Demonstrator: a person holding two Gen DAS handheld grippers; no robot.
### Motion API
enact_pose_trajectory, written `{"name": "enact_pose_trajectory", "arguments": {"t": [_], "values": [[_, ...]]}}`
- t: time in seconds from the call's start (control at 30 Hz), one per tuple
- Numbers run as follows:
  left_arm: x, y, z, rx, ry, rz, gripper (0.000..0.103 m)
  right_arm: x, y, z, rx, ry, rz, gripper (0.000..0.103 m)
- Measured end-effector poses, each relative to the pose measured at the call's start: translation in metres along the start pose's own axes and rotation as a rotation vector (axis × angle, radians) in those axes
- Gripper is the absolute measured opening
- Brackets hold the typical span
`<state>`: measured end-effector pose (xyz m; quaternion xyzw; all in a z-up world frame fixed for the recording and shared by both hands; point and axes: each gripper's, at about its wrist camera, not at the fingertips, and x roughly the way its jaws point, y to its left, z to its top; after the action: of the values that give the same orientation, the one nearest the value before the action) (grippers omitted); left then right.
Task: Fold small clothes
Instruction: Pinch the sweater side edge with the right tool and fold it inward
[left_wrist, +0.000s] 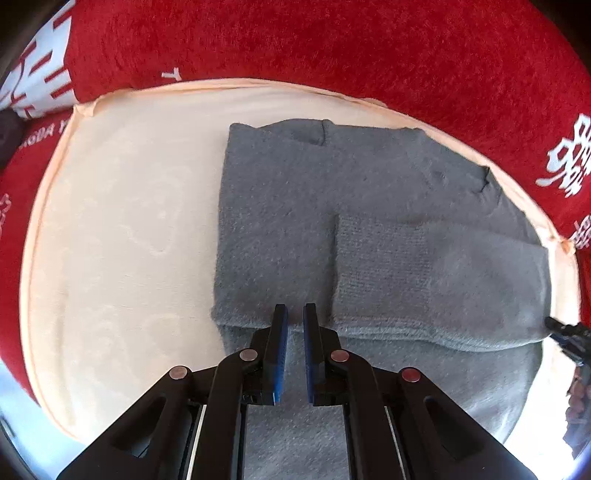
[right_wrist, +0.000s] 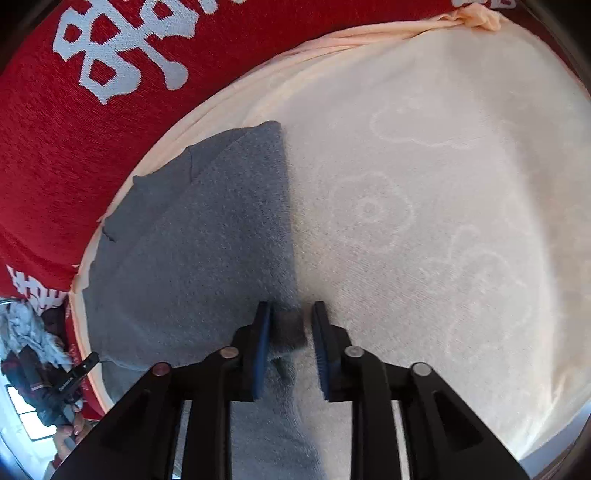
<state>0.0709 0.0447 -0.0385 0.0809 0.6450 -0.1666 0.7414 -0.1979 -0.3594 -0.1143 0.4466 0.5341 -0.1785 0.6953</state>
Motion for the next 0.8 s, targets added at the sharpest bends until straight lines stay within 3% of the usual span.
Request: {"name": "enact_pose_trajectory", "arguments": {"t": [0.07, 0.1, 0.13, 0.17, 0.2, 0.3, 0.43, 0.47, 0.5, 0.63, 0.73, 0.8], "values": [[-0.002, -0.005, -0.003, 0.016, -0.002, 0.011, 0.008, -0.010, -0.002, -0.002, 0.013, -0.027, 0.010, 0.036], [-0.002, -0.006, -0.004, 0.018, 0.002, 0.009, 0.024, -0.013, -0.004, 0.000, 0.018, -0.038, 0.024, 0.037], [-0.001, -0.008, -0.005, 0.017, 0.004, 0.015, 0.064, -0.016, -0.006, 0.002, 0.025, -0.046, 0.039, 0.040], [-0.004, -0.008, -0.007, 0.010, -0.010, 0.054, 0.083, -0.018, -0.008, 0.006, 0.034, -0.052, 0.051, 0.041], [-0.009, -0.007, -0.008, 0.002, -0.035, 0.075, 0.094, -0.017, -0.010, 0.014, 0.051, -0.060, 0.066, 0.043], [-0.012, -0.008, -0.009, -0.011, -0.030, 0.035, 0.094, -0.011, -0.017, 0.034, 0.087, -0.062, 0.105, 0.043], [-0.012, -0.017, -0.012, 0.003, -0.013, 0.039, 0.094, 0.013, -0.014, 0.052, 0.100, 0.001, 0.109, 0.041], [-0.013, -0.018, -0.013, 0.003, -0.013, 0.038, 0.094, 0.010, -0.009, 0.054, 0.064, -0.012, 0.086, 0.034], [-0.012, -0.020, -0.013, 0.003, -0.011, 0.033, 0.094, 0.009, -0.002, 0.055, 0.020, -0.010, 0.063, 0.009], [-0.006, -0.025, -0.016, 0.024, 0.002, 0.026, 0.094, 0.008, -0.001, 0.057, -0.080, -0.004, -0.063, 0.009], [-0.005, -0.029, -0.017, 0.021, 0.010, 0.028, 0.094, 0.004, -0.012, 0.057, -0.040, -0.005, -0.050, 0.012], [-0.007, -0.032, -0.016, 0.014, -0.002, 0.025, 0.094, -0.005, -0.016, 0.053, -0.037, -0.012, -0.096, 0.018]]}}
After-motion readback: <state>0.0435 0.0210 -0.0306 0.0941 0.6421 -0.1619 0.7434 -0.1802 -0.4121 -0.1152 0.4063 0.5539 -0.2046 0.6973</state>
